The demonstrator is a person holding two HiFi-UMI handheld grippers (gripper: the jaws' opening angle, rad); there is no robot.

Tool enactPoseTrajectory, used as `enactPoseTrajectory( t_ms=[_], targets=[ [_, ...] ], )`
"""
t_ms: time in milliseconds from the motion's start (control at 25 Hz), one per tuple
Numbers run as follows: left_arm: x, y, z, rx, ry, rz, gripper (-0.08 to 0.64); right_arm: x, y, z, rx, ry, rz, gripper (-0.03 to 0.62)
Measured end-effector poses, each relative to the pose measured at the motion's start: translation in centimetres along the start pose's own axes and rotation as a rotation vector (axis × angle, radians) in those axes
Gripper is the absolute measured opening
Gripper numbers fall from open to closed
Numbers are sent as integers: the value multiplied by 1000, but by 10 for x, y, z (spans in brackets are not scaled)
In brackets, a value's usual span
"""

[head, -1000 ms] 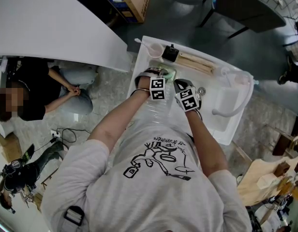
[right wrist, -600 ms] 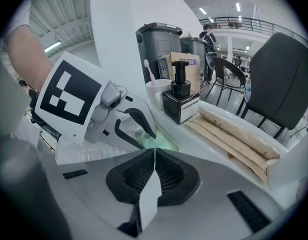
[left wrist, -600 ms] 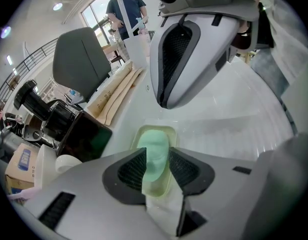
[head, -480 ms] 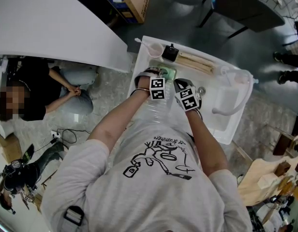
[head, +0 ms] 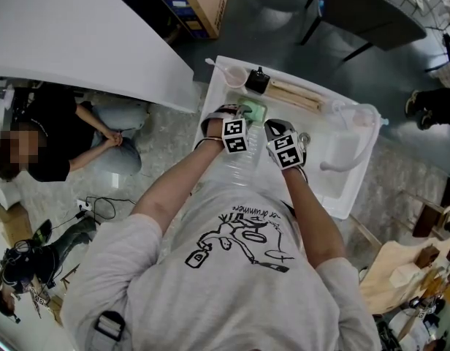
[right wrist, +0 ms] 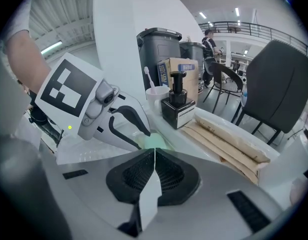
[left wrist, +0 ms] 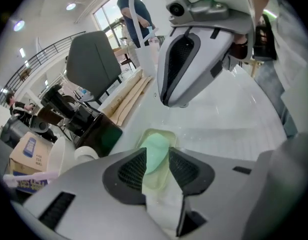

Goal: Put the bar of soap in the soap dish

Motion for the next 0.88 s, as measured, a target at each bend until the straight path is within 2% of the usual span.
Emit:
enactPoseTrajectory(
  t_ms=[160, 320, 880],
  targets=[
    [3, 0, 11, 29, 42, 64, 138, 2, 7, 8, 13, -13, 7, 23],
    [5, 11, 33, 92, 101, 136, 137, 2, 11, 18, 31, -34, -8, 23],
    [27, 57, 112, 361, 204, 422, 112, -23, 62, 84, 250, -39, -53, 23]
  ],
)
Point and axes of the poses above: the fingertips, and each gripper's own axes: z backward along the fingers, x to its right, y out of its top, the point moved 6 cm from there along z, backward along the fingers, and after that the axes turned 10 degrees about x, right-handed, at the moved point
